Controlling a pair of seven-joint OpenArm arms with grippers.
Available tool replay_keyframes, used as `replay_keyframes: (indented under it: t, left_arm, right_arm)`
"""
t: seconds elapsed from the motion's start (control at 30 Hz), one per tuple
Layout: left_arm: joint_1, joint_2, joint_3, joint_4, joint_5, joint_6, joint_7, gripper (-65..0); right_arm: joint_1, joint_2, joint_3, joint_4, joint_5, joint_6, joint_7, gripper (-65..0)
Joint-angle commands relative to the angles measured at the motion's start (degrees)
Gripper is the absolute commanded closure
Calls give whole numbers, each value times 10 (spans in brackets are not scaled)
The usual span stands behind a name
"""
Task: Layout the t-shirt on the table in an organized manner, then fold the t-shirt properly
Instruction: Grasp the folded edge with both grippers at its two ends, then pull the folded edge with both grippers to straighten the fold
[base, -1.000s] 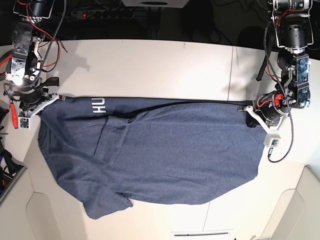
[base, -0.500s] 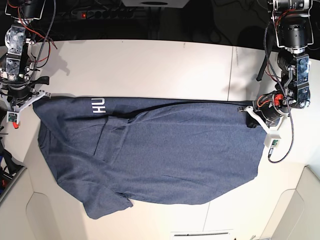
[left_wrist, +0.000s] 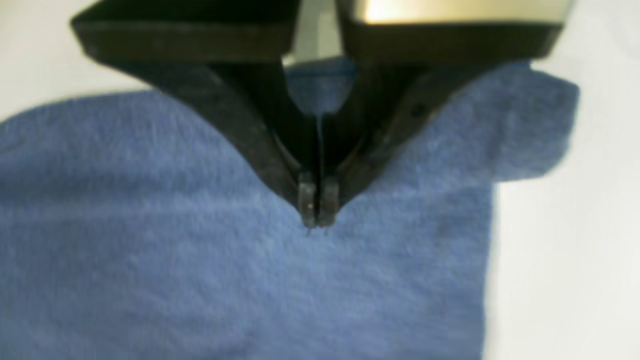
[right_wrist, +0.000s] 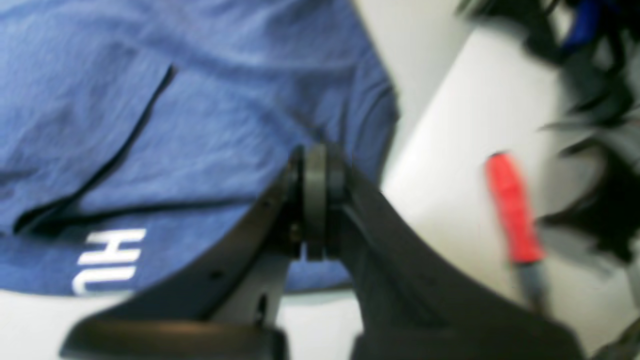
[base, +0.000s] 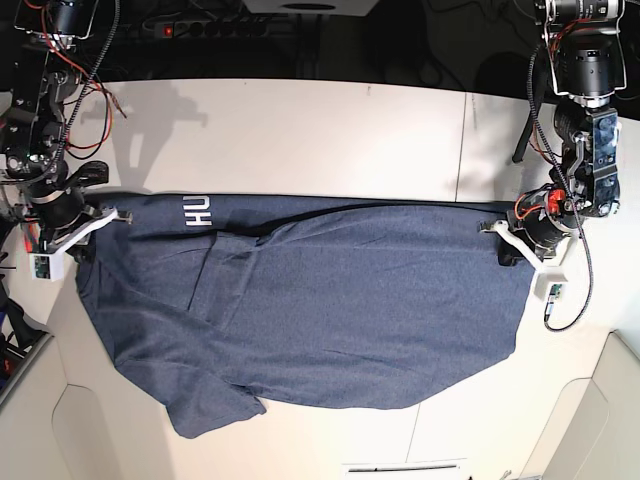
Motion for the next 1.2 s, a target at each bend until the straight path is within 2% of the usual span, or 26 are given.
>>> replay_keyframes:
  t: [0.0,0.2,0.4,0.57,0.7,0.9,1.03,1.17]
  left_arm:
    - [-9,-8,-4,9,5,10,-14,0]
    - [-9,-8,-4,9,40,18,8,0]
    - [-4,-8,-4,7,54,18,7,0]
    - [-4,-8,-4,-21,54,18,7,0]
    - [-4,-8,-4,-64,54,18,7,0]
    - [1,-9,-4,-82,45,18,10,0]
    - [23,-9,-4,-68,45,18,21,0]
    - [62,-9,-4,-35,45,18,21,0]
  right_arm:
    - [5,2,2,2,2,0,11,0]
    - [5,-4,0,-63,-7,0,15,0]
    - [5,-4,0,-90,-66,-43,27,0]
    - [5,-2,0,-90,-67,-42,18,0]
    - [5,-2,0,-90,-59,-19,-1,0]
    - [4,-2,0,-90,-13,9,-26,0]
    - [-4,2,0,-90,-13,9,-50,0]
    - [-19,6,0,-89,-10,16,-51,0]
